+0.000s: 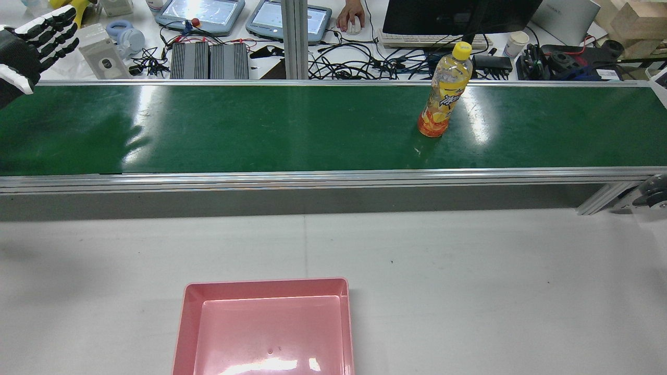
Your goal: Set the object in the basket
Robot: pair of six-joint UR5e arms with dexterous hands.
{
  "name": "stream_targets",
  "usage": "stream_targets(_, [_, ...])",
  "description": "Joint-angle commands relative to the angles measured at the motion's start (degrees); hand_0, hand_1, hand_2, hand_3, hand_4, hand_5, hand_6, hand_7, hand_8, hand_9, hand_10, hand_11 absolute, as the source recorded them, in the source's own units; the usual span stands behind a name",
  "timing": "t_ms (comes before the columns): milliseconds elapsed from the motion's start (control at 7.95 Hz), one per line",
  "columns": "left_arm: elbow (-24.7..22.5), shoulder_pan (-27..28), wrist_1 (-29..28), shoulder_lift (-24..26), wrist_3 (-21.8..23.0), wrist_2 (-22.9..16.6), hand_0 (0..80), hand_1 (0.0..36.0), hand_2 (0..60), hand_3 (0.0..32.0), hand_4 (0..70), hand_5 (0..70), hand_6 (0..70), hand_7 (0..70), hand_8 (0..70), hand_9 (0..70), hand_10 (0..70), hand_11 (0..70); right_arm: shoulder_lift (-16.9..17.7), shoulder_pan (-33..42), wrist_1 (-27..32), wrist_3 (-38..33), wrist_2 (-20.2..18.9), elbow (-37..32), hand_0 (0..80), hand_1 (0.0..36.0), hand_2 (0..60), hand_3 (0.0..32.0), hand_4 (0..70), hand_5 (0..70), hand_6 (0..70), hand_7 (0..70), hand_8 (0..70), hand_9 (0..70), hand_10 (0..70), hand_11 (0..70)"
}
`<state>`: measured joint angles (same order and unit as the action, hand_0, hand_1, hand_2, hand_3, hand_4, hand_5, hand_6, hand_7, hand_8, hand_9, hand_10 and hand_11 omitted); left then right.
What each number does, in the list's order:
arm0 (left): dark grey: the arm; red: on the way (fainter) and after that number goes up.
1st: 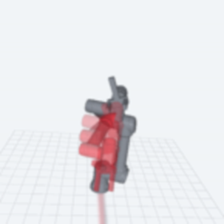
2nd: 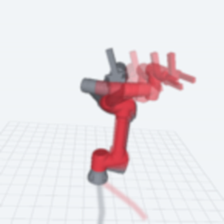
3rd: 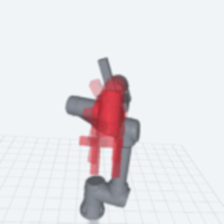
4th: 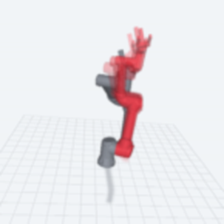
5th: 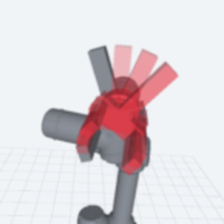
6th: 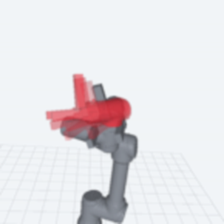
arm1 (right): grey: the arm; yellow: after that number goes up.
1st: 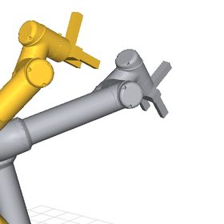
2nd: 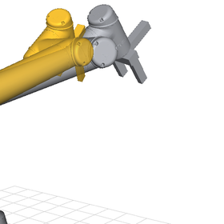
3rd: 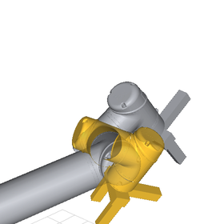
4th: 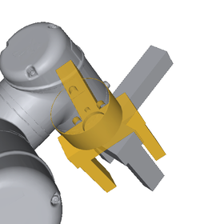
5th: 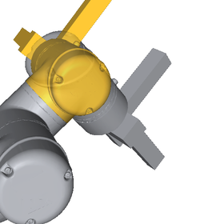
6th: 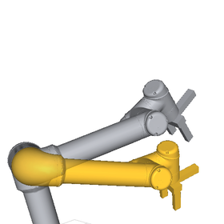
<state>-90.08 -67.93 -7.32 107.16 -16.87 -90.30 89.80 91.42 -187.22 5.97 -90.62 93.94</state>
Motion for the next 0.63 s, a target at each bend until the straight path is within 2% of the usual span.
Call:
stream_targets(0, [-0.7,-0.1,0.0,0.0,0.0,0.0,53.1,1.0,0.0,0.6,6.7,5.8,0.0,0.0,0.0,0.0,1.1,2.9,-0.1,0.0,-0.1,-0.1,0.0,0.4,0.0,0.0,0.0,0.0,0.0,0.0,0.0,0.0,0.0,0.0,0.0,0.0])
stream_targets(126, [-2.0,-0.2,0.6,-0.1,0.0,0.0,53.4,1.2,0.0,0.0,7.1,6.4,0.0,0.0,0.0,0.0,1.3,3.1,0.0,0.0,0.0,0.0,0.0,0.2,0.0,0.0,0.0,0.0,0.0,0.0,0.0,0.0,0.0,0.0,0.0,0.0])
stream_targets(503, [-1.8,0.4,1.9,-0.1,0.1,0.0,53.3,1.4,0.0,0.4,7.0,5.8,0.0,0.0,0.0,0.0,1.6,3.6,-0.1,0.0,0.0,-0.1,0.0,0.1,0.0,0.0,0.0,0.0,0.0,0.0,0.0,0.0,0.0,0.0,0.0,0.0])
